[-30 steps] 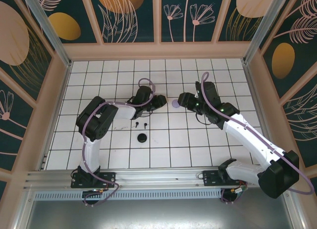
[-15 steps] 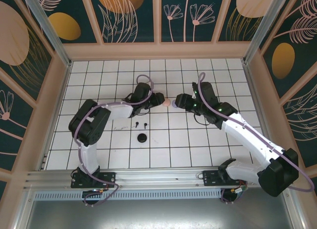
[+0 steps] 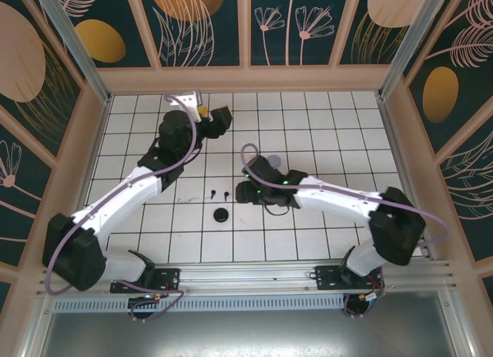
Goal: Insert the wireless bluetooth earbuds into the charging case
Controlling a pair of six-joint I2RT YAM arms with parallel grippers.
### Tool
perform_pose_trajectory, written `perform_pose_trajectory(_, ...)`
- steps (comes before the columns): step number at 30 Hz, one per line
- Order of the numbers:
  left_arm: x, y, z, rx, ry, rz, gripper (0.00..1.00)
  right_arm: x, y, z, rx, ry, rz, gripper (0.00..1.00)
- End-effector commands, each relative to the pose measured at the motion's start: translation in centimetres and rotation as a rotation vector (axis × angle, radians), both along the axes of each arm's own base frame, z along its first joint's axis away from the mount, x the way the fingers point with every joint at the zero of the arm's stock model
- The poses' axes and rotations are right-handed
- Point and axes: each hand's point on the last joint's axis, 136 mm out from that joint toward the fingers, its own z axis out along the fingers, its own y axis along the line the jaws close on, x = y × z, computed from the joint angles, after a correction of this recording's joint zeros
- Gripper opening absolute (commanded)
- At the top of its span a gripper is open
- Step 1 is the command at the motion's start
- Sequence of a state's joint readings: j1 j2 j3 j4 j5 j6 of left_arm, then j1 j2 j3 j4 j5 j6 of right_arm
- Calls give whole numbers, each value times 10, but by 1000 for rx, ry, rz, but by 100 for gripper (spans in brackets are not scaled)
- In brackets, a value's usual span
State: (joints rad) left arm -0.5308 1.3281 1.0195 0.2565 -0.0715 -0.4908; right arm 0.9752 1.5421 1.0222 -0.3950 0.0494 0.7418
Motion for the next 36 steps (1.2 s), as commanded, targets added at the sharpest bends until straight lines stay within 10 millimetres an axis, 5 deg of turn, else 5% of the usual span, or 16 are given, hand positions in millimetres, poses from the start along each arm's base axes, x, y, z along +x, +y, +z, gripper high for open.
perform_pose_trajectory(1, 0, 34, -18, 105, 1, 125, 99, -2, 27, -6, -21, 11, -34, 62)
perform_pose_trajectory(9, -8, 104, -12, 75, -52, 421, 99, -16, 67, -42, -198, 65, -38, 66)
perform_pose_trajectory(20, -5, 125, -30, 53, 3, 465, 99, -21, 80, -64, -287, 103, -45, 66)
perform_pose_trajectory(36, -11, 135, -31, -15, 8, 500, 99, -23, 87, -85, -332, 127, -40, 60)
